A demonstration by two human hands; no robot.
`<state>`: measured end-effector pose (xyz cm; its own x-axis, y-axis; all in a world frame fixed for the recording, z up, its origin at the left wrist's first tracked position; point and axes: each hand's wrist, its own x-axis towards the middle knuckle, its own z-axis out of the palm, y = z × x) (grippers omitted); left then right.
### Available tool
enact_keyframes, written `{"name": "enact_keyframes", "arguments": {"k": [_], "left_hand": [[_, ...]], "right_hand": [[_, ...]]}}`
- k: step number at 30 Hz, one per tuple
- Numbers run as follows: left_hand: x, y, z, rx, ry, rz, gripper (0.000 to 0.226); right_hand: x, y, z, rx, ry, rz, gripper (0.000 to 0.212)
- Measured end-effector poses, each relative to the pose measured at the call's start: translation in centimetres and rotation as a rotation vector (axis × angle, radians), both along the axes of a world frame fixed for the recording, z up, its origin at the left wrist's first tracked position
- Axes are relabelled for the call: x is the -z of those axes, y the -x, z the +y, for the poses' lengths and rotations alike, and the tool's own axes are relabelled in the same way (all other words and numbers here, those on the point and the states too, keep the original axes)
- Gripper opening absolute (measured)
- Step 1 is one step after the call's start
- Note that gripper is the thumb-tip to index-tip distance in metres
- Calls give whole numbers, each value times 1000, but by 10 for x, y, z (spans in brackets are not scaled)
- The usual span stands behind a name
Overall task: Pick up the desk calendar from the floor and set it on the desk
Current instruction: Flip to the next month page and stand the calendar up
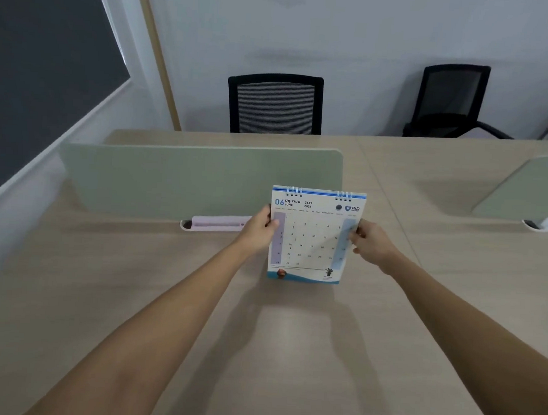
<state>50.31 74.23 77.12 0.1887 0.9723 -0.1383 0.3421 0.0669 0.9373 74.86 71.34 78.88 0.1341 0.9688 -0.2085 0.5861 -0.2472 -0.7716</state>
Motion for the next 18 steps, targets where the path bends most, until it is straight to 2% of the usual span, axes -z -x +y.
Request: {"name": "enact_keyframes", "arguments": {"k": [6, 9, 18], "left_hand": [[15, -42, 71, -89, 91, -108, 35], [24, -48, 97, -126, 113, -70, 35], [29, -48, 121, -150, 119, -3, 31]], "right_hand": [[11, -37, 87, -53, 12, -14, 28], [20, -42, 120, -79, 20, -16, 28], [40, -47, 146, -110, 44, 69, 26]]}}
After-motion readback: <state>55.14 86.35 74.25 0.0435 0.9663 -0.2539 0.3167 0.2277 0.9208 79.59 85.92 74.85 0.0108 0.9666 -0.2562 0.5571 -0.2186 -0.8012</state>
